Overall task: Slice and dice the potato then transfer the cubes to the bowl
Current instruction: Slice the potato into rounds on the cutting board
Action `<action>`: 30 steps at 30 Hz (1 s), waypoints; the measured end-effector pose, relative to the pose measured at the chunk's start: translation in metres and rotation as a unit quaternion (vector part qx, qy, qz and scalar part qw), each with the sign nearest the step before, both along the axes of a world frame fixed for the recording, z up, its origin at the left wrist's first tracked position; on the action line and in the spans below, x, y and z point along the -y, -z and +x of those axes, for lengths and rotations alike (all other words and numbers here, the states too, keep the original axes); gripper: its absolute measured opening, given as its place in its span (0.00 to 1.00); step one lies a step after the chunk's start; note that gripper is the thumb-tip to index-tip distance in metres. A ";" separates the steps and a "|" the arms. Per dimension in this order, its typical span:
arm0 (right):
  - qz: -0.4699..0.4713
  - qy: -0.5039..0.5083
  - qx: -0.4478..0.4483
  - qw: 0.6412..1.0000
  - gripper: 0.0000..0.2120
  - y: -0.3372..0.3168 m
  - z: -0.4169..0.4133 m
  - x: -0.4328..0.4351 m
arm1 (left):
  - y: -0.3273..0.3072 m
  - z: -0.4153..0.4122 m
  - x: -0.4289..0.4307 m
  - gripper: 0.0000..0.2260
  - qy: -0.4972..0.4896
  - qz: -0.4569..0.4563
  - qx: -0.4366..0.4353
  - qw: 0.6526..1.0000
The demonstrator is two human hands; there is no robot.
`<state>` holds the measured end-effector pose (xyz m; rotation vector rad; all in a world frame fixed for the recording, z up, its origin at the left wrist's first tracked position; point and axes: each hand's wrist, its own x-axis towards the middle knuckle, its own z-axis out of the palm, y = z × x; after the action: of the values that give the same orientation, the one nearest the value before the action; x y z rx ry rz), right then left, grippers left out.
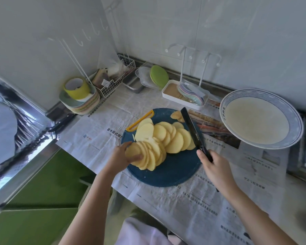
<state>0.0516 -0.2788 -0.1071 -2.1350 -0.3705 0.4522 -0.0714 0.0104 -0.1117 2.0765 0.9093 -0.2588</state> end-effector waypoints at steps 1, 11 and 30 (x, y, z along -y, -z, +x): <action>0.001 0.000 0.002 1.000 0.19 0.000 -0.002 0.001 | 0.001 -0.001 0.004 0.43 -0.003 0.002 -0.001 1.000; -0.003 -0.008 -0.006 1.000 0.19 -0.001 -0.014 0.000 | 0.004 -0.001 0.024 0.42 -0.049 0.004 0.023 0.999; -0.004 -0.015 0.005 1.000 0.20 -0.005 -0.025 0.007 | -0.010 0.008 0.038 0.40 -0.002 0.052 0.033 0.998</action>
<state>0.0269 -0.2860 -0.1023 -2.1428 -0.4066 0.4617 -0.0637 -0.0275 -0.1016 2.1643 0.9032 -0.1417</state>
